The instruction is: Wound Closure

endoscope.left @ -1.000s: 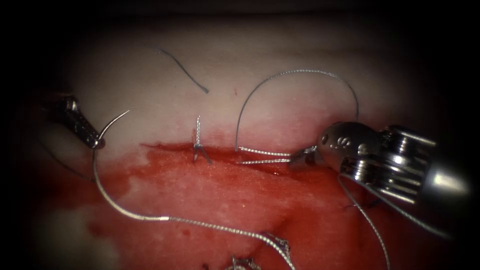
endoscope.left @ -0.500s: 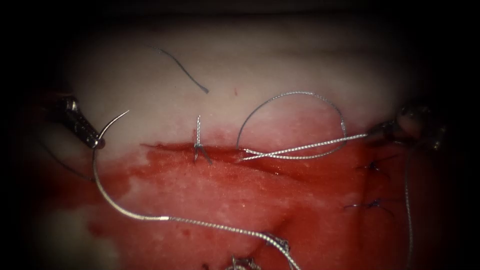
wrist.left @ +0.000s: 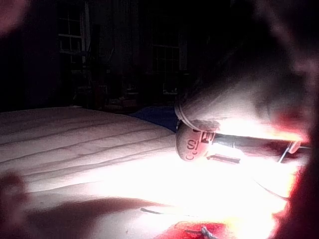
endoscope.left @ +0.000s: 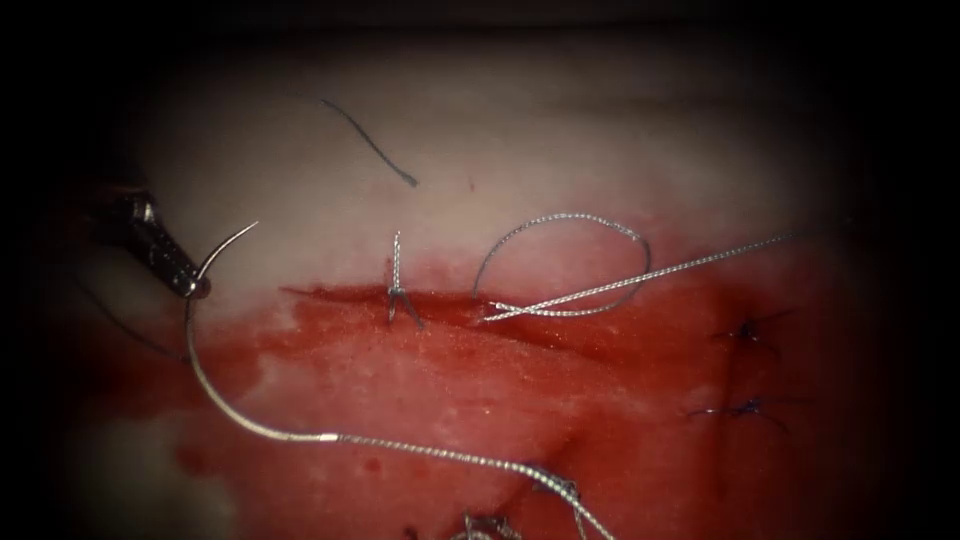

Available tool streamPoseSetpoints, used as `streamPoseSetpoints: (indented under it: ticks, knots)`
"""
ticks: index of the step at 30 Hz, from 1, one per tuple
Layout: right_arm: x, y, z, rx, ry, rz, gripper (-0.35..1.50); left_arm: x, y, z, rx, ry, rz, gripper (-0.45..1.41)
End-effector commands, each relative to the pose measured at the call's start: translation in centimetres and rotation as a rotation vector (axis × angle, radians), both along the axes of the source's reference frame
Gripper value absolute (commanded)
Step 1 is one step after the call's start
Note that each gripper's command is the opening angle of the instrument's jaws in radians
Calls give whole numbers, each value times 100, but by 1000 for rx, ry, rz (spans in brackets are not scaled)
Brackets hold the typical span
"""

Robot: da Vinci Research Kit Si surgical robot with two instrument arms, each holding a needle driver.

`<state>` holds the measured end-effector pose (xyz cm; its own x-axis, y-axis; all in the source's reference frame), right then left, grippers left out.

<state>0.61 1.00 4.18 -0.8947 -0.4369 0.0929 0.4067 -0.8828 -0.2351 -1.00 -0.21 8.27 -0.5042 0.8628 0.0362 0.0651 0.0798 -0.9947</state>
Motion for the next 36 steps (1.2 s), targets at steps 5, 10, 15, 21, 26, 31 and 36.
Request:
streamPoseSetpoints:
  ticks: [5,10,15,21,26,31,36]
  knots:
    - [-10,18,-7,-16,15,60,-35,-1,14,-9,-9,-4,-5,-45]
    - [-25,21,-4,-7,-18,100,-35,-1,14,-10,-9,-4,-5,-45]
    - [-38,23,-2,-2,-23,136,-35,-1,14,-10,-10,-1,-2,-45]
    - [-54,25,-1,5,-59,172,-35,-1,13,-10,-11,-1,-2,-45]
    - [-66,27,0,7,-62,203,-35,-1,14,-10,-10,-2,-2,-45]
    - [-74,28,0,12,-79,249,-35,-1,13,-10,-10,-2,-2,-45]
    - [-83,28,0,15,-91,258,-35,-1,13,-9,-10,-2,-2,-45]
